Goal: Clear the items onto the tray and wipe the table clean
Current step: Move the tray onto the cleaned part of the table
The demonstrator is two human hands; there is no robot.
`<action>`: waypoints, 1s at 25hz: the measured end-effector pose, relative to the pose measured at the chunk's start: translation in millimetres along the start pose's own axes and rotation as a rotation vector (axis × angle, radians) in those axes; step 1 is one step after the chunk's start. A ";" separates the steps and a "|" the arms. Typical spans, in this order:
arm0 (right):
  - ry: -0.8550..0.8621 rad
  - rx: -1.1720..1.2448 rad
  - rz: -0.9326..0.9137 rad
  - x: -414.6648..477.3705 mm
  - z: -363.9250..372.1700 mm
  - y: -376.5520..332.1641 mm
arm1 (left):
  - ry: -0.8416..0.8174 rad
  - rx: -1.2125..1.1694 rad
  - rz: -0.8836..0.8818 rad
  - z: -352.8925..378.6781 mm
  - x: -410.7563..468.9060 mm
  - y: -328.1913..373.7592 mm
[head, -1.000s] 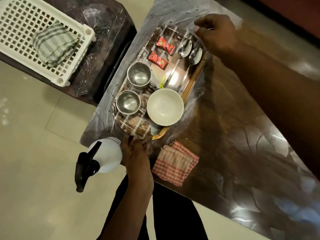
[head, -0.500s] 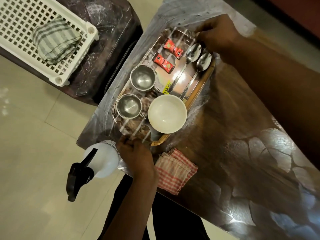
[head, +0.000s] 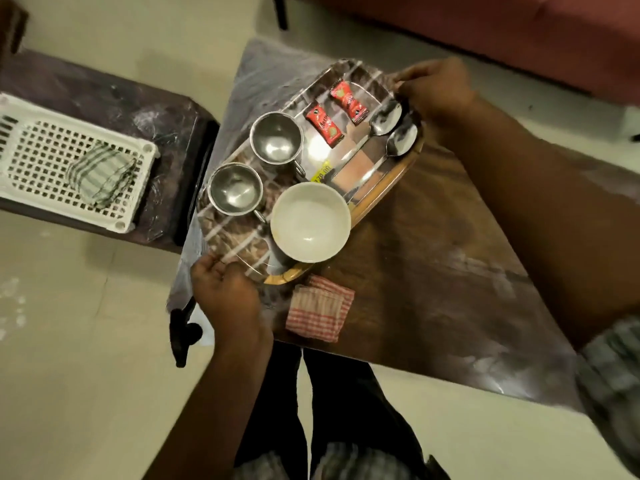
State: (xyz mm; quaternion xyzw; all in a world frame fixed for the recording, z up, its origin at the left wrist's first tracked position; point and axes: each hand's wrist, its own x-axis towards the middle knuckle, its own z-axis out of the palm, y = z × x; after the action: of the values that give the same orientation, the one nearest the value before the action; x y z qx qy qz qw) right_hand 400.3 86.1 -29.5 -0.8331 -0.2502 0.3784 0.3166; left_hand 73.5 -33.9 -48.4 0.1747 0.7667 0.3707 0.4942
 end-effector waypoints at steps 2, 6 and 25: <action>0.057 0.034 0.023 -42.5 -40.5 -0.2 | -0.075 -0.004 0.023 -11.6 -18.9 31.3; 0.177 0.204 0.127 -145.3 -118.2 13.1 | -0.277 0.034 0.069 -34.5 -56.5 88.5; 0.287 0.541 0.140 -332.5 -345.5 162.1 | -0.677 0.198 0.220 1.9 -266.5 112.8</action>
State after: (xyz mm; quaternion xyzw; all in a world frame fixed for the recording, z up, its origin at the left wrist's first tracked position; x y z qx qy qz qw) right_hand 505.9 -358.3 188.5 -0.7786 -0.0355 0.3306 0.5321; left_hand 184.1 -127.3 202.2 0.4156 0.5685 0.2669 0.6580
